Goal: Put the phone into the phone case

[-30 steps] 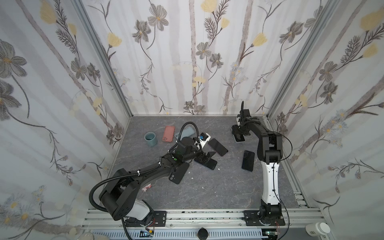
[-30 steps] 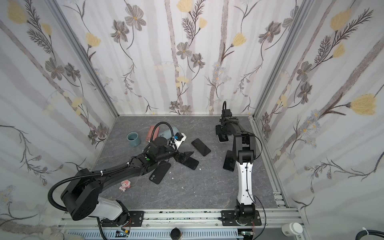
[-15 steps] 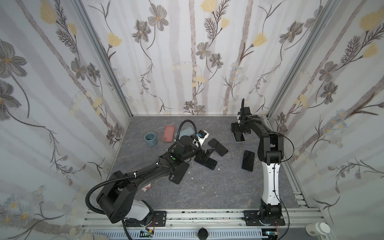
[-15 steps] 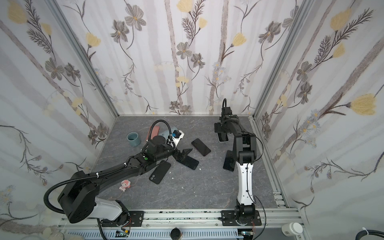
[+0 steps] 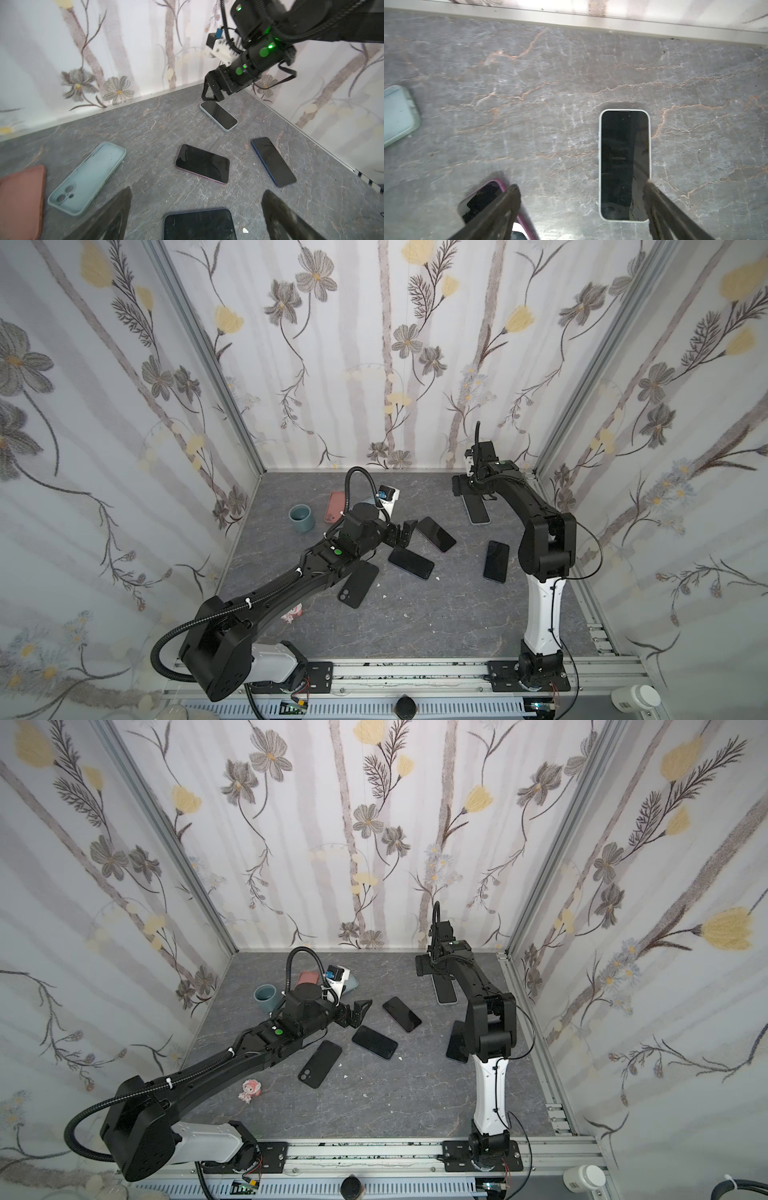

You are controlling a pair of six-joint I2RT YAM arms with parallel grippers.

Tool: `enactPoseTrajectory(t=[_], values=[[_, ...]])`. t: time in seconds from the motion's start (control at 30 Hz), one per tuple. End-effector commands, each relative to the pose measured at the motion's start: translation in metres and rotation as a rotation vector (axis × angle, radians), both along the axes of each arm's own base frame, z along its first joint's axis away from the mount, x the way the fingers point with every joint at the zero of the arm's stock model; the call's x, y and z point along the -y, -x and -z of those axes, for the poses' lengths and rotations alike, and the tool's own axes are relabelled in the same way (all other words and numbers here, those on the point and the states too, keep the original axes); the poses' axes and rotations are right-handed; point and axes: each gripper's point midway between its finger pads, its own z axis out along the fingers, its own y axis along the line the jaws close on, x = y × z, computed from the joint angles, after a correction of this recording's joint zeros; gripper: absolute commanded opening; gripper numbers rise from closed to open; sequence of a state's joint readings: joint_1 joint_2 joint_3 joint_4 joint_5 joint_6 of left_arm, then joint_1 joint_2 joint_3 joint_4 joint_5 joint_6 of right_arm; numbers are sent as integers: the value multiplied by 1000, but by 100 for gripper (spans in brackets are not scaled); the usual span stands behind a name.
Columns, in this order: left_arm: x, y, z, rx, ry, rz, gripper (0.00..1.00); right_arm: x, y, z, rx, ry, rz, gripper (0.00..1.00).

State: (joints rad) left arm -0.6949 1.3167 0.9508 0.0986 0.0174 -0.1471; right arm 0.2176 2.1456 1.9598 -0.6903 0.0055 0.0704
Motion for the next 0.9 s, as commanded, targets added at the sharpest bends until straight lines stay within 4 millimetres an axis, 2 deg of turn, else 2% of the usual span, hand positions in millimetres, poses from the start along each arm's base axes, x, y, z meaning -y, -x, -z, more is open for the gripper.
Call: enactPoseTrajectory(t=[0.0, 0.03, 0.07, 0.17, 0.37, 0.53, 0.67, 0.87], values=[[-27, 4, 16, -138, 27, -132, 97, -26, 12, -24, 45, -32, -52, 91], [-32, 6, 21, -166, 37, -153, 96, -36, 17, -31, 61, -39, -79, 91], [-39, 9, 17, -172, 63, -169, 96, -45, 23, -36, 72, -45, -102, 91], [-55, 16, 22, -213, 93, -219, 95, -69, 42, -49, 103, -62, -176, 91], [-81, 31, 43, -313, 98, -310, 93, -113, 92, -53, 128, -97, -348, 91], [-96, 47, 71, -419, 103, -374, 92, -142, 134, -35, 144, -94, -480, 91], [-101, 60, 98, -508, 126, -402, 90, -159, 160, -17, 144, -112, -563, 90], [-105, 79, 141, -646, 170, -452, 88, -179, 199, 25, 91, -63, -723, 91]])
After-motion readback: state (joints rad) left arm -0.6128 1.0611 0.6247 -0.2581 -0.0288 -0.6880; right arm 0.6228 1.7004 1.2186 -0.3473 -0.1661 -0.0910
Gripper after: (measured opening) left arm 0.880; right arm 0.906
